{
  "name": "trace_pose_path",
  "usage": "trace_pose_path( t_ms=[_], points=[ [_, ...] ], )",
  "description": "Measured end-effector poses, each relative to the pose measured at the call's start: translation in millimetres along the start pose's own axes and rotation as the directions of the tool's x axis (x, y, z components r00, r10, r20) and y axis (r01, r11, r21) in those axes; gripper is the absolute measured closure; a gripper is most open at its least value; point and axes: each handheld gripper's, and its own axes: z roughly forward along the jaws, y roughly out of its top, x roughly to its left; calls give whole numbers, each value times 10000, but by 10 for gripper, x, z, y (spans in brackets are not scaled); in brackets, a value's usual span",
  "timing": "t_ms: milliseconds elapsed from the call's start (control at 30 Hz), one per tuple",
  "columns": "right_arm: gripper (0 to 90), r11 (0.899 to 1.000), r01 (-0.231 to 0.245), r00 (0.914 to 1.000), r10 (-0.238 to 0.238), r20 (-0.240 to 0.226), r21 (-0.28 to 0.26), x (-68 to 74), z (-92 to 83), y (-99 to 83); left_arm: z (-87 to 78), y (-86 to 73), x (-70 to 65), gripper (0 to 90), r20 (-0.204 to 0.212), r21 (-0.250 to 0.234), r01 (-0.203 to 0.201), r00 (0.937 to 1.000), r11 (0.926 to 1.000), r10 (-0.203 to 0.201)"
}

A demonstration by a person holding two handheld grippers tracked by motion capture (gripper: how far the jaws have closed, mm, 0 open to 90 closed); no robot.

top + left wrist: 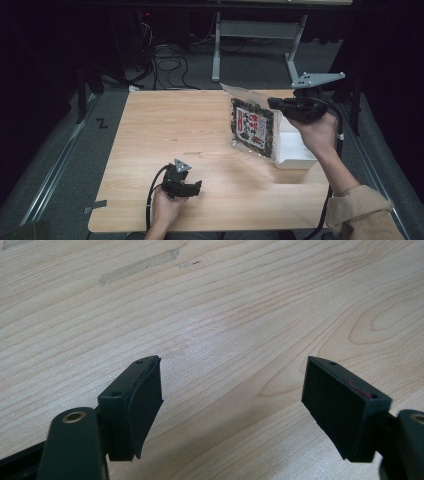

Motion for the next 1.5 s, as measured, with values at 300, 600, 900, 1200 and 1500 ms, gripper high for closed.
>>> trace_pose_path(
  t_ms=[300, 600, 900, 1200, 1500],
  points=[
    [897, 9992, -363, 9968, 375, 700, -183, -194, -110, 66, 2, 3, 3, 247, -25, -15, -115, 9999, 9999, 115],
    [897, 9948, -828, 9891, 893, 1173, -592, -387, -261, 23, -7, 2, -11, 251, 70, 28, -105, 9999, 9999, 105],
    [897, 9899, -1076, 9748, 1233, 1859, -922, -557, -403, -2, 2, 2, -11, 251, 57, 85, -115, 9999, 9999, 115],
    [897, 9848, -1285, 9613, 1527, 2293, -1171, -691, -496, -55, 18, 0, -13, 251, 53, 160, -133, 9999, 9998, 132],
    [897, 9843, -1507, 9395, 1715, 2965, -916, -838, -475, -200, 30, -4, -14, 251, 129, 225, -183, 9998, 9996, 180]
  ],
)
